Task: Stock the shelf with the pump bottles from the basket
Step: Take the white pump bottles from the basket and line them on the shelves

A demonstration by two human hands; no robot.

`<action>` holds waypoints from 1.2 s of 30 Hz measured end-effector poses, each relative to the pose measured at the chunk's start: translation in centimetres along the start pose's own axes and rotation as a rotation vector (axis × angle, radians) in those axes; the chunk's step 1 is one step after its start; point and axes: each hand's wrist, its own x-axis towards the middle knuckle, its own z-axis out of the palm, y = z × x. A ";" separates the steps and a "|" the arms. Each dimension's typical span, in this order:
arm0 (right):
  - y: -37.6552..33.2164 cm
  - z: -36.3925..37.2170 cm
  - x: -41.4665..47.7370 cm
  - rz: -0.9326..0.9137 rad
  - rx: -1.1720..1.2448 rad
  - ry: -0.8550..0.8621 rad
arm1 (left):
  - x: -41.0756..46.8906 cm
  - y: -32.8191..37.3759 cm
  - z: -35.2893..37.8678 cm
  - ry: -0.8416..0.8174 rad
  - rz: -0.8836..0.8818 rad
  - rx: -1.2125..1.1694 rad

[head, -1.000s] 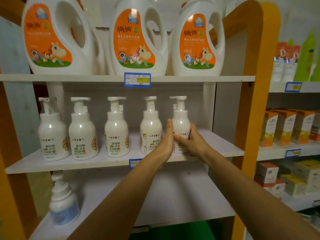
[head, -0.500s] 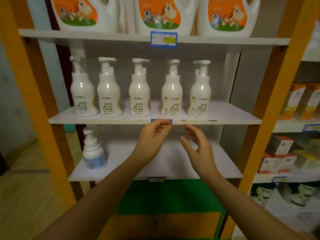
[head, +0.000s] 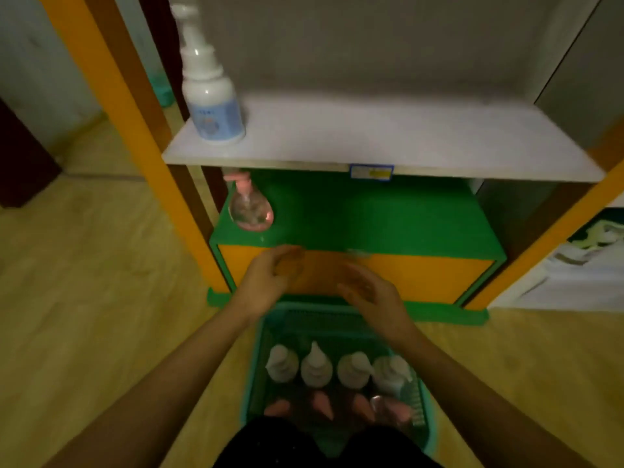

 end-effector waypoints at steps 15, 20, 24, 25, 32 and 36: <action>14.5 11.8 -1.2 0.344 -0.427 -0.330 | -5.0 -21.0 7.6 -0.268 -0.410 0.261; 15.2 12.7 -1.2 0.278 -0.370 -0.162 | -5.8 -22.3 8.5 -0.111 -0.305 0.130; 14.2 11.9 -0.3 0.270 -0.275 -0.127 | -5.0 -20.7 7.8 -0.060 -0.263 0.045; 13.6 11.3 0.1 0.258 -0.246 -0.099 | -4.6 -20.1 7.4 -0.035 -0.250 0.033; 5.6 5.2 2.2 0.093 0.019 -0.066 | -2.5 -12.3 2.5 0.188 -0.092 -0.120; -1.0 1.5 2.5 -0.004 0.144 -0.048 | -1.9 -5.4 -0.8 0.259 0.034 -0.249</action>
